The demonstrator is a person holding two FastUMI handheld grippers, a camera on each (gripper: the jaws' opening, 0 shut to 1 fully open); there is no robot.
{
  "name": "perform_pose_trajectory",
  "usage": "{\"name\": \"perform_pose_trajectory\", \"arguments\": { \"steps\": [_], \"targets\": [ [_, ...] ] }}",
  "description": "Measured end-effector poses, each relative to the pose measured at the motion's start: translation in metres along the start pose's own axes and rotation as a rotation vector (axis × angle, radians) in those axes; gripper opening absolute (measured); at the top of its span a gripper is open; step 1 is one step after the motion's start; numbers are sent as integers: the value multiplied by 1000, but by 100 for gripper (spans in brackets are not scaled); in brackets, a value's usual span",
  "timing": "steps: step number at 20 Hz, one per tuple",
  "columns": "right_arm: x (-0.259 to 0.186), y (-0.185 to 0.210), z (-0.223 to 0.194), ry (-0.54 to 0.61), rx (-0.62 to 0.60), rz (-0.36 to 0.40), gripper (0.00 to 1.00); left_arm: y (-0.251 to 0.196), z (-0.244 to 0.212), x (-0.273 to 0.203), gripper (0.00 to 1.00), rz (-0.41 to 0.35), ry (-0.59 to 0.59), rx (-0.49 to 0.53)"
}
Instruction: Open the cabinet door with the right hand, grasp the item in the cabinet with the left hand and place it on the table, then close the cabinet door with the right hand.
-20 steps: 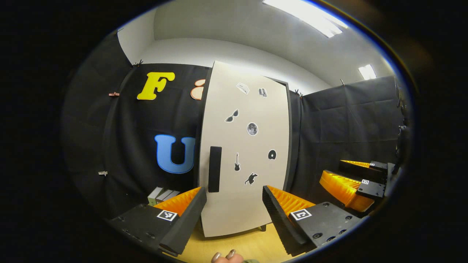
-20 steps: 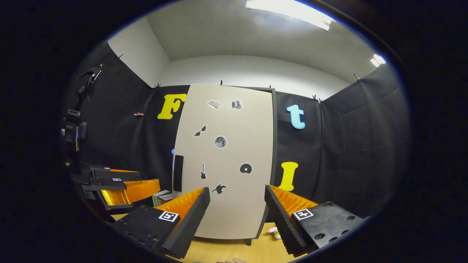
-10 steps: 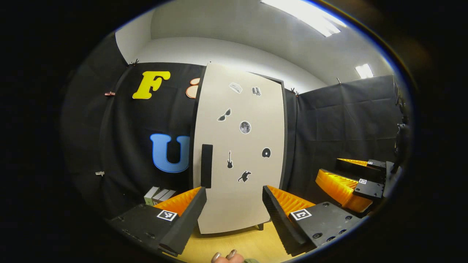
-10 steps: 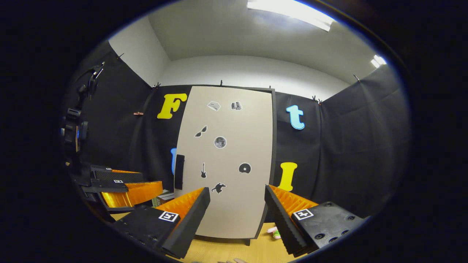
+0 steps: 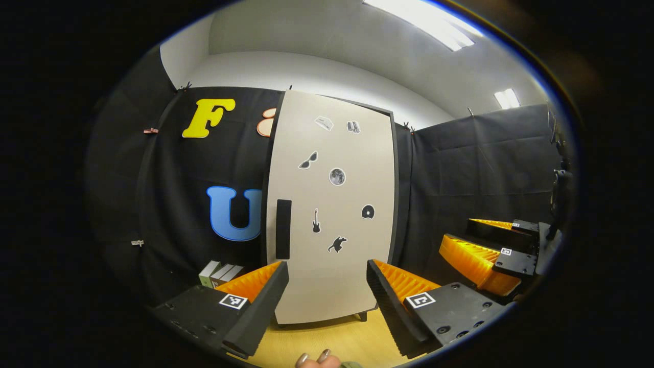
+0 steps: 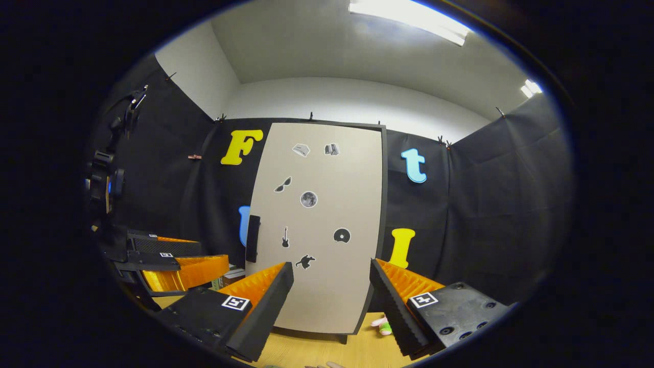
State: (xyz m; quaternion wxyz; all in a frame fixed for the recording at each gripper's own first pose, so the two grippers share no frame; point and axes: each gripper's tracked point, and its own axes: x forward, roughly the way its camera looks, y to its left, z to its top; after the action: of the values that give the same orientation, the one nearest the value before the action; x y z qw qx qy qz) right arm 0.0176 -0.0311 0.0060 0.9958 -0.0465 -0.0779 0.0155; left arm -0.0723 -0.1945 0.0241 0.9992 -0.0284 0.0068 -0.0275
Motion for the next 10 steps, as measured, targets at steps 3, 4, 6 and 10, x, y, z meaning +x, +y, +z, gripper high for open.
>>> {"name": "perform_pose_trajectory", "arguments": {
  "steps": [3, 4, 6, 10],
  "targets": [
    [-1, 1, 0, 3, 10, 4, 97, 1, 0, 0, 97, 5, 2, -5],
    [-1, 1, 0, 1, 11, 5, 97, 1, 0, 0, 96, 6, 0, -4],
    [-1, 1, 1, 1, 5, 4, 97, 2, -1, 0, 97, 7, 1, 3],
    [-1, 5, -4, 15, -3, 18, 97, 4, -5, 0, 96, 18, 18, 3]
  ]
}}
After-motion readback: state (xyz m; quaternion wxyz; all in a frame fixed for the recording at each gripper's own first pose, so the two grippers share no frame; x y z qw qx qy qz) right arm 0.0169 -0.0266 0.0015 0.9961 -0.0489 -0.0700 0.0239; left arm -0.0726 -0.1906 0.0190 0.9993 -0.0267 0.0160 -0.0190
